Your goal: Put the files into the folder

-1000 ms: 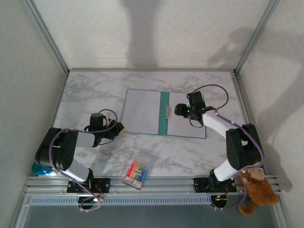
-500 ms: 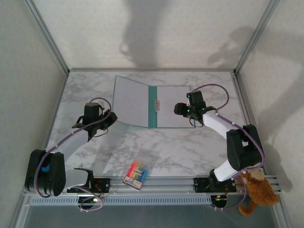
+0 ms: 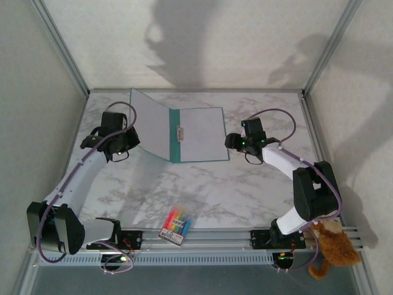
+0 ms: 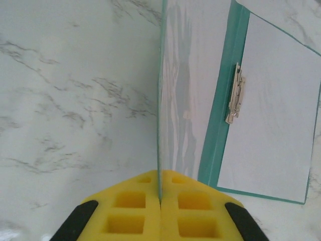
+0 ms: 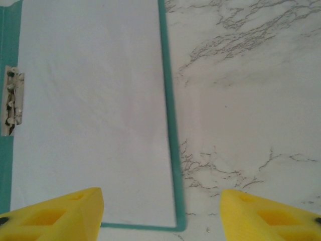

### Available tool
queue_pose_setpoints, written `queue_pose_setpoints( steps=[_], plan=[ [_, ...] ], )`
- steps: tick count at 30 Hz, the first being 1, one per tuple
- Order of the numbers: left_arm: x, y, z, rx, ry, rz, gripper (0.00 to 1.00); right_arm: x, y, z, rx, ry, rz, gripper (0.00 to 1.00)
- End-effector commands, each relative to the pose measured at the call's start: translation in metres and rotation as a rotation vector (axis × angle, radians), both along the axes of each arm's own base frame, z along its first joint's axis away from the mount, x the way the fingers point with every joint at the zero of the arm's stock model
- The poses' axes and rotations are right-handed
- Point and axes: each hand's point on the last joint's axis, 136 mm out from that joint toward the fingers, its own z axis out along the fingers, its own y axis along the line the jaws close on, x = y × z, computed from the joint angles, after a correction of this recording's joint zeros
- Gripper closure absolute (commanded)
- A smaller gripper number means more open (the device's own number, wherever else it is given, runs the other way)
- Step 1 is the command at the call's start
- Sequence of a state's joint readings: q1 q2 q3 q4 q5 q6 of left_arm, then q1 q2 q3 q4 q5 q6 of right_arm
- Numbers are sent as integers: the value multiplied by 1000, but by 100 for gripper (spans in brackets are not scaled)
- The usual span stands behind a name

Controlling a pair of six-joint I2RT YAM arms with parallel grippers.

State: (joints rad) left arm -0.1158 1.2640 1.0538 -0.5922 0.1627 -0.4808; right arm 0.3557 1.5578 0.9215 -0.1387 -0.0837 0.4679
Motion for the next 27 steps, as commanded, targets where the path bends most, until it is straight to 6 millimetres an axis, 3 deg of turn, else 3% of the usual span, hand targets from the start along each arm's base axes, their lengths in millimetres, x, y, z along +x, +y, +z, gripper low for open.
queue_pose_setpoints(
  steps=[1, 6, 14, 27],
  plan=[
    [-15, 22, 5, 147, 87, -4, 96, 1, 3, 6, 19, -2, 3, 37],
    [-17, 34, 32, 243, 86, -24, 96, 1, 3, 5, 20, -1, 3, 37],
    [-18, 23, 53, 320, 65, -65, 95, 2, 3, 2, 16, 7, 3, 37],
    [-16, -54, 50, 393, 38, -235, 95, 1, 2, -1, 10, 17, 0, 37]
  ],
)
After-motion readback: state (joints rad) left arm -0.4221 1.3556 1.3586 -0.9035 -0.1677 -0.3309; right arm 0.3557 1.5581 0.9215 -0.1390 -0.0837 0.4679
